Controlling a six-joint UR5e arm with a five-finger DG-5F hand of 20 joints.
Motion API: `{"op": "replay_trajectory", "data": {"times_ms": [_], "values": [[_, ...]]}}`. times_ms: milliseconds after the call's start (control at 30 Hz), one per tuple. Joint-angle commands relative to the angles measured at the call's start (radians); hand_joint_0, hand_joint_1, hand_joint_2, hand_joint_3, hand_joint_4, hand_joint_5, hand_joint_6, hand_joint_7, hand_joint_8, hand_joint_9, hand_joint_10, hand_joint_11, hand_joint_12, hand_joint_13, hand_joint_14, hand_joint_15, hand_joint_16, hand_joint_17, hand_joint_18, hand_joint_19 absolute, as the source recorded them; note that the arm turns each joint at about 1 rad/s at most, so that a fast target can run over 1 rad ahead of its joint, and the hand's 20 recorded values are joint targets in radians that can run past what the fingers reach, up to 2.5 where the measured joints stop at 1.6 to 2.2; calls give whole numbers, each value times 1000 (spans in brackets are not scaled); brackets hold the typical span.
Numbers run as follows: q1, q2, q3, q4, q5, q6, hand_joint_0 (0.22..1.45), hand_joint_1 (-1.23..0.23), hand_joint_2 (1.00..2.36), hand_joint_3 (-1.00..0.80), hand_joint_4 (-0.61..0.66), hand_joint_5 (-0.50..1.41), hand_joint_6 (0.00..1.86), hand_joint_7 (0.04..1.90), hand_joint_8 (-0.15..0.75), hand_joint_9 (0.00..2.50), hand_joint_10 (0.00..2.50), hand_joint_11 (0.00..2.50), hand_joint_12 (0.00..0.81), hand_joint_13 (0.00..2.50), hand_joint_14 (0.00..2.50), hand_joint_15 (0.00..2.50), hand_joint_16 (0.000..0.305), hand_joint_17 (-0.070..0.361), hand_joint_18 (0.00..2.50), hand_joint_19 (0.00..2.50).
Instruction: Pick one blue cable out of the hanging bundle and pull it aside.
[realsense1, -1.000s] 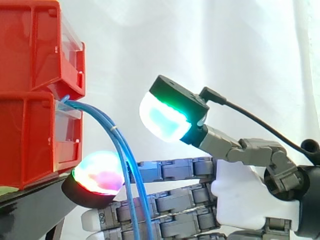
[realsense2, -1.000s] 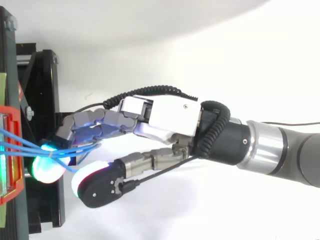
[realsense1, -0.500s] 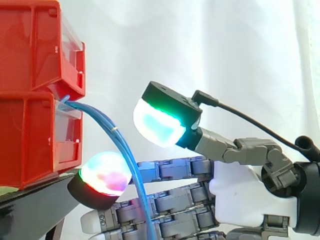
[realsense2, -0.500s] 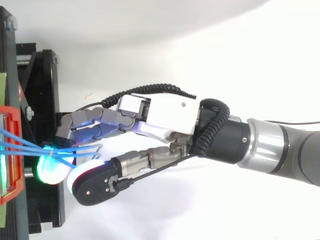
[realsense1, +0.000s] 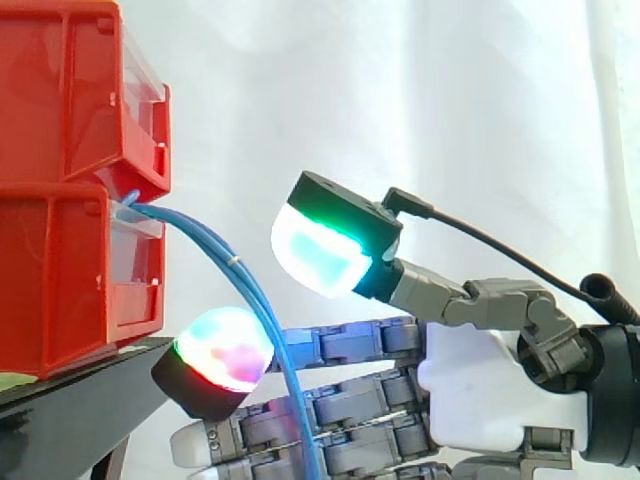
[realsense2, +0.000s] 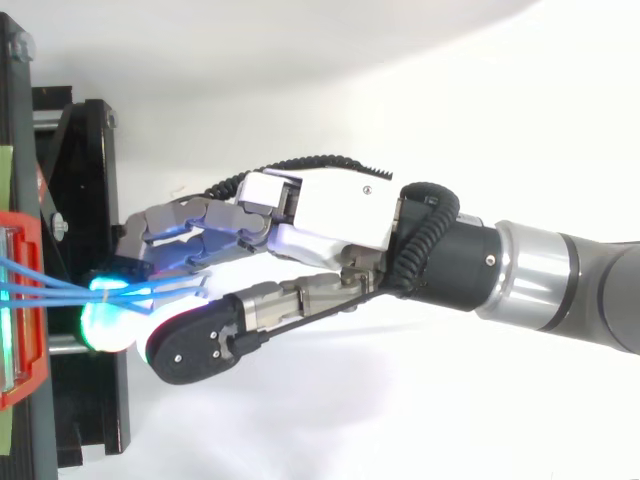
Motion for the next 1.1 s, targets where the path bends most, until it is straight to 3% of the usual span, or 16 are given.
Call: {"op": "replay_trajectory", "data": {"times_ms": [0, 267, 767, 1067], "values": [[-9, 0, 14, -31, -22, 10, 588, -586, 1003, -462, 273, -74, 503, 1175, 269, 692, 6, 179, 301, 544, 9, 234, 37, 84, 416, 242], [-16, 0, 60, -117, -45, 13, 595, -593, 1006, -446, 247, -66, 502, 1253, 267, 694, 6, 184, 299, 545, 10, 238, 37, 83, 417, 237], [-30, 10, 65, -135, -49, 17, 582, -556, 1002, -473, 254, -72, 502, 1231, 263, 696, 6, 185, 300, 545, 10, 244, 37, 83, 412, 262], [-53, 11, 66, -135, -94, 17, 607, -450, 1003, -463, 257, -75, 502, 1184, 266, 709, 6, 180, 302, 537, 10, 248, 37, 83, 404, 268]]}}
